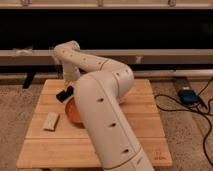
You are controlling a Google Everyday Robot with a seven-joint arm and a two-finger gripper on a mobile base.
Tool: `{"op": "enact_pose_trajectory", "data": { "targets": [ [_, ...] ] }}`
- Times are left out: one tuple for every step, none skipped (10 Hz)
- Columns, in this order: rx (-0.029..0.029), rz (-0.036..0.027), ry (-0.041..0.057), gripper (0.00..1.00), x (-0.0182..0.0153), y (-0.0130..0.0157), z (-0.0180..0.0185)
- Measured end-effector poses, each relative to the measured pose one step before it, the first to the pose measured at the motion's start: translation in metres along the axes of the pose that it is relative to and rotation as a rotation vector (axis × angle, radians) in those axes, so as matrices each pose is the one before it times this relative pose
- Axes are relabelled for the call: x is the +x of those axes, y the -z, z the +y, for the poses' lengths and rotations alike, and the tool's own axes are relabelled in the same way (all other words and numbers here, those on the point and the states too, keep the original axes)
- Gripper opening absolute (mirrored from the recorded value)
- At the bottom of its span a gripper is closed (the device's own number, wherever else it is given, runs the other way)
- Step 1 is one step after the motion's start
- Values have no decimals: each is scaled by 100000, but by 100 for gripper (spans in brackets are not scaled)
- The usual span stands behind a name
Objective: Push the eraser across the table
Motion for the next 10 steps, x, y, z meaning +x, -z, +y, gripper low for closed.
{"op": "enact_pose_trajectory", "data": {
  "targets": [
    [601, -1204, -1122, 63, -1667, -635, 64],
    [979, -1568, -512, 55, -1349, -786, 693],
    [508, -1143, -378, 45, -650, -501, 815],
    [1434, -1520, -1153, 37, -578, -214, -116],
    [1241, -2603, -1979, 26, -832, -343, -212],
    [1279, -2523, -2023, 14, -566, -217, 312],
    [935, -1083, -1264, 9, -255, -158, -12],
    [1516, -1708, -1910, 6, -457, -183, -354],
    [1269, -1689, -1746, 6, -408, -208, -377],
    [984, -2270, -1337, 6, -283, -203, -46]
  ]
}}
